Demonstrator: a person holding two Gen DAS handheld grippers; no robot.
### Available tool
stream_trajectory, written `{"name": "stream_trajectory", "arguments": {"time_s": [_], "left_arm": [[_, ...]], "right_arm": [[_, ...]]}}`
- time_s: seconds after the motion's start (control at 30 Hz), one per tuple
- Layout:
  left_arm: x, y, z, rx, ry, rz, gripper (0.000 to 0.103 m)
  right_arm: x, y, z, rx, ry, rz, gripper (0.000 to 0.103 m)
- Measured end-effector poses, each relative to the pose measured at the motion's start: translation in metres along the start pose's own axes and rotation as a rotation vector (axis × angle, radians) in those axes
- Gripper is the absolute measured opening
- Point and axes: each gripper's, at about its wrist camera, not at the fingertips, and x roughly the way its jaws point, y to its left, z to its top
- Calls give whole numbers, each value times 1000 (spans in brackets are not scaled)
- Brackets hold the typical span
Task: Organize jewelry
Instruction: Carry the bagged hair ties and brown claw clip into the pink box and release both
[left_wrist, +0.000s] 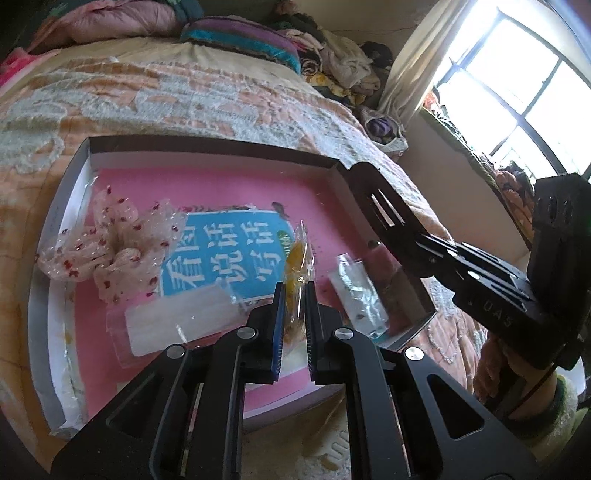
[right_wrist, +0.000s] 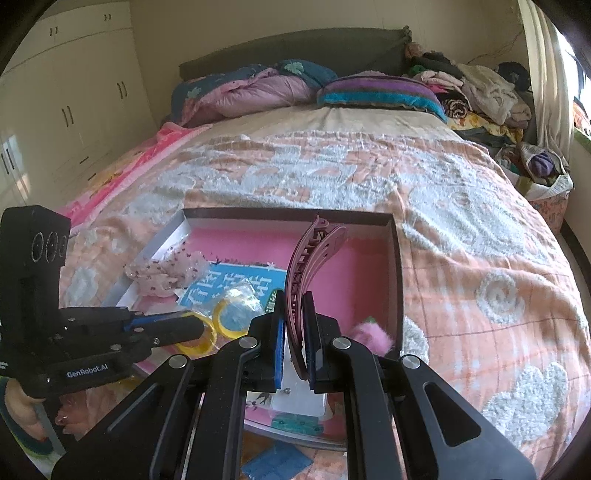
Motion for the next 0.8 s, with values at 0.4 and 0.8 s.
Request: {"name": "stream_trajectory", "arguments": {"time_s": [0.4, 0.8], "left_arm": [[-25, 5, 3, -7, -36, 46, 10], [-43, 6, 8, -7, -64, 86, 13]], "right_arm": [[7, 2, -11, 27, 23, 11, 9], [-1, 6, -13, 30, 18, 4, 9]]}}
